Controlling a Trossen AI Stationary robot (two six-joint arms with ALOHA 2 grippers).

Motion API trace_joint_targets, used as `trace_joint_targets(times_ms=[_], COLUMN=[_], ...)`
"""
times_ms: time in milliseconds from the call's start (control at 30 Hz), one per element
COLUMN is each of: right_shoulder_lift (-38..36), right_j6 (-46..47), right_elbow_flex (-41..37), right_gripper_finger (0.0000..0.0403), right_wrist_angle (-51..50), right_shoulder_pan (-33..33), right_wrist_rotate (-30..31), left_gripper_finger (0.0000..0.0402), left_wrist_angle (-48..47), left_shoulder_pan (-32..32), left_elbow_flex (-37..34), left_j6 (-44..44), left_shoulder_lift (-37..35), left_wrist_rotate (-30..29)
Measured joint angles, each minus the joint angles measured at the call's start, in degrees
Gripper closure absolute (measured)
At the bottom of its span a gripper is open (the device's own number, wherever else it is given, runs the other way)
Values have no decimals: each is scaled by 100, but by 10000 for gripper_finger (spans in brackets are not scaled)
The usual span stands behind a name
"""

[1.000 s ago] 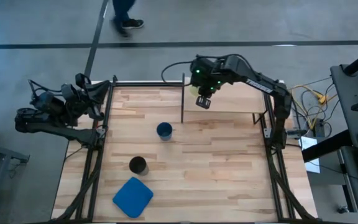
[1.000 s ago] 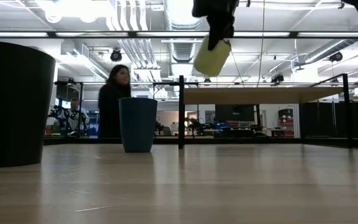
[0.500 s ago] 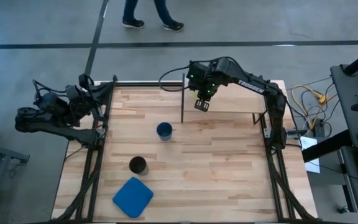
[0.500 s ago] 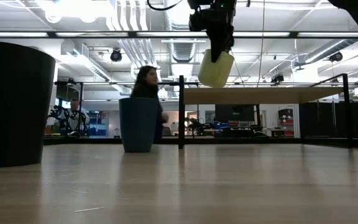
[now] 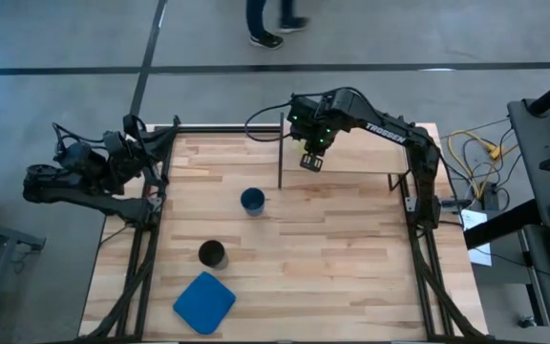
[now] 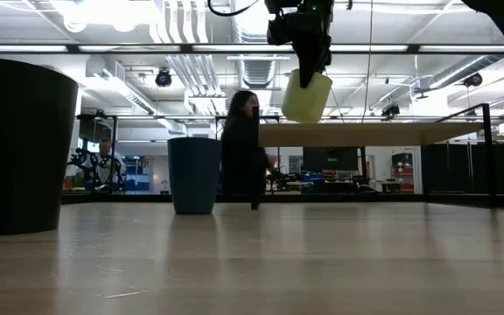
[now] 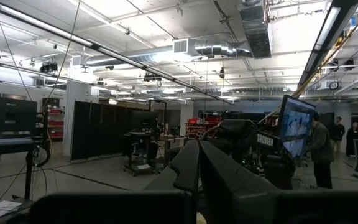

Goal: Stack small to large cups/mugs on shelf
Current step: Put the yellow mug on the shelf

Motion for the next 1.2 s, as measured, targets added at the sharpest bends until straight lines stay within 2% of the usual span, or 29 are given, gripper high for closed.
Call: trace_joint_targets(times_ms=[1200], right_shoulder_lift=[9], right_j6=[-25], right_elbow_flex=[-258], right_gripper_finger=[391], right_wrist_angle=[503], right_shoulder_pan=[-86], right_wrist_rotate=[-65], left_gripper_finger=[401], left_wrist_angle=[2], left_shoulder_pan=[-1], left_elbow_flex=[0], left_j6=[-2], left_shoulder_lift=[-2], left_wrist_rotate=[4])
